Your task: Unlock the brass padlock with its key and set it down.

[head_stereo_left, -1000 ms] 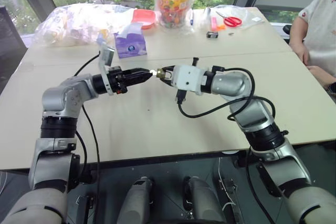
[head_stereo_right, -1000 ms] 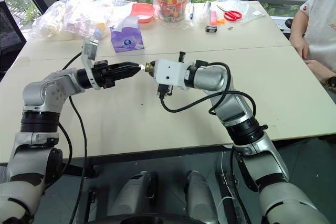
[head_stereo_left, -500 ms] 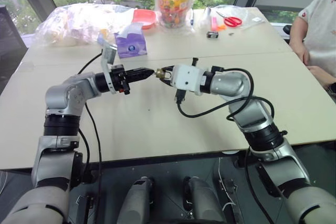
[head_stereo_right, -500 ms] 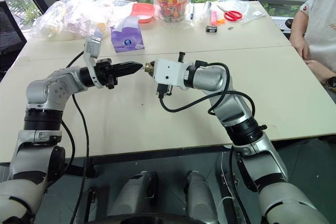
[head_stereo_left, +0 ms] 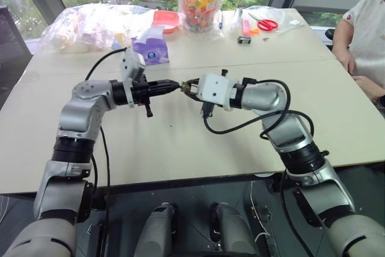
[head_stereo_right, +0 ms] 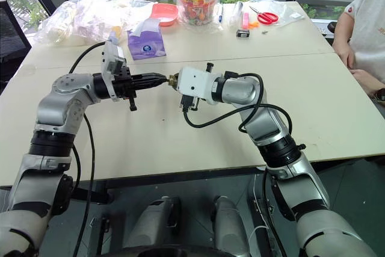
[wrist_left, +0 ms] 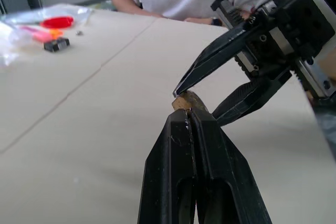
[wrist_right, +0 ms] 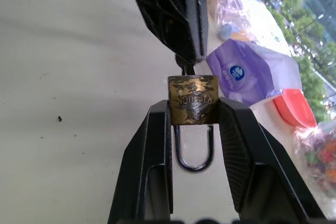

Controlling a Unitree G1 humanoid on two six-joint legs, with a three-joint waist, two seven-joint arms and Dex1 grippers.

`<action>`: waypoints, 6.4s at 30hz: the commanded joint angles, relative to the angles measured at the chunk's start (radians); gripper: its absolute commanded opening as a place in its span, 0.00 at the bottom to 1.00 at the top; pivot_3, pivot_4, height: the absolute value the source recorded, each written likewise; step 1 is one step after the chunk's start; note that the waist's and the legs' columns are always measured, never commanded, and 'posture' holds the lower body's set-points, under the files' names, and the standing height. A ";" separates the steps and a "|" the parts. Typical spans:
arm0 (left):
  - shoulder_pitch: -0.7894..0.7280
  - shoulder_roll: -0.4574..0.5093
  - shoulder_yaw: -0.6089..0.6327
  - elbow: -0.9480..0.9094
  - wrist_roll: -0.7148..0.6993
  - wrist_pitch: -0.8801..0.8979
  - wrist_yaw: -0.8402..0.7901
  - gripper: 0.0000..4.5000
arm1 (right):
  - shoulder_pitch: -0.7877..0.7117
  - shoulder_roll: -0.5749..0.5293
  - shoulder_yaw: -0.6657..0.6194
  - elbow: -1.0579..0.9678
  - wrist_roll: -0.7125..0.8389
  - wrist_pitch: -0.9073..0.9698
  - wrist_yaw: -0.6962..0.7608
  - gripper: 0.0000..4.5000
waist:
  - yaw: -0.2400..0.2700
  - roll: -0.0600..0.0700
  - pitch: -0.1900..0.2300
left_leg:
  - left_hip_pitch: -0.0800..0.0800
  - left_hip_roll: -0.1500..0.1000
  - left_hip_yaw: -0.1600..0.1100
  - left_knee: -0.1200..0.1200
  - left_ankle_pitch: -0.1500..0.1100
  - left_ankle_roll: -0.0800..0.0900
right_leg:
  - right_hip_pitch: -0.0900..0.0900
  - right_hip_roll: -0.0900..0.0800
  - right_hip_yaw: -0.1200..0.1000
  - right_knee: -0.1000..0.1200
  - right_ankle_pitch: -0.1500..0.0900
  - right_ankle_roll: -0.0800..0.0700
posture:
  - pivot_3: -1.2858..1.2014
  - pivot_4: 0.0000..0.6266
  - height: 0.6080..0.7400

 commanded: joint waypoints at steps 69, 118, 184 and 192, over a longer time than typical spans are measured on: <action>-0.148 -0.040 0.063 0.106 -0.200 0.493 -0.013 0.28 | -0.046 -0.002 0.029 -0.027 -0.126 -0.164 -0.060 0.15 | -0.001 0.000 0.000 | -0.006 0.000 -0.001 0.012 -0.002 0.004 | -0.001 0.002 -0.001 0.003 0.001 0.003 | 0.52 0.24 1.00; -0.134 -0.057 0.113 0.033 -0.280 0.489 -0.035 0.00 | 0.075 0.073 -0.219 -0.272 0.219 0.356 -0.232 0.99 | -0.001 0.000 0.000 | -0.007 0.000 -0.001 0.012 -0.003 0.004 | -0.002 0.000 -0.001 0.003 0.000 0.000 | 0.52 0.24 1.00; -0.439 -0.413 0.160 0.969 -0.055 0.414 0.262 0.52 | 0.274 -0.336 -0.237 -0.539 0.473 0.840 -0.208 1.00 | 0.024 -0.001 0.000 | -0.012 -0.001 0.000 0.014 -0.006 0.010 | -0.003 -0.002 -0.002 -0.001 0.002 0.008 | 0.52 0.24 1.00; -0.372 -0.282 0.016 0.830 0.134 0.350 0.233 1.00 | 0.294 -0.349 -0.247 -0.546 0.483 0.841 -0.222 1.00 | 0.014 -0.002 0.000 | -0.007 -0.001 0.000 0.015 -0.007 0.009 | 0.002 -0.003 -0.002 -0.002 0.001 0.005 | 0.52 0.24 1.00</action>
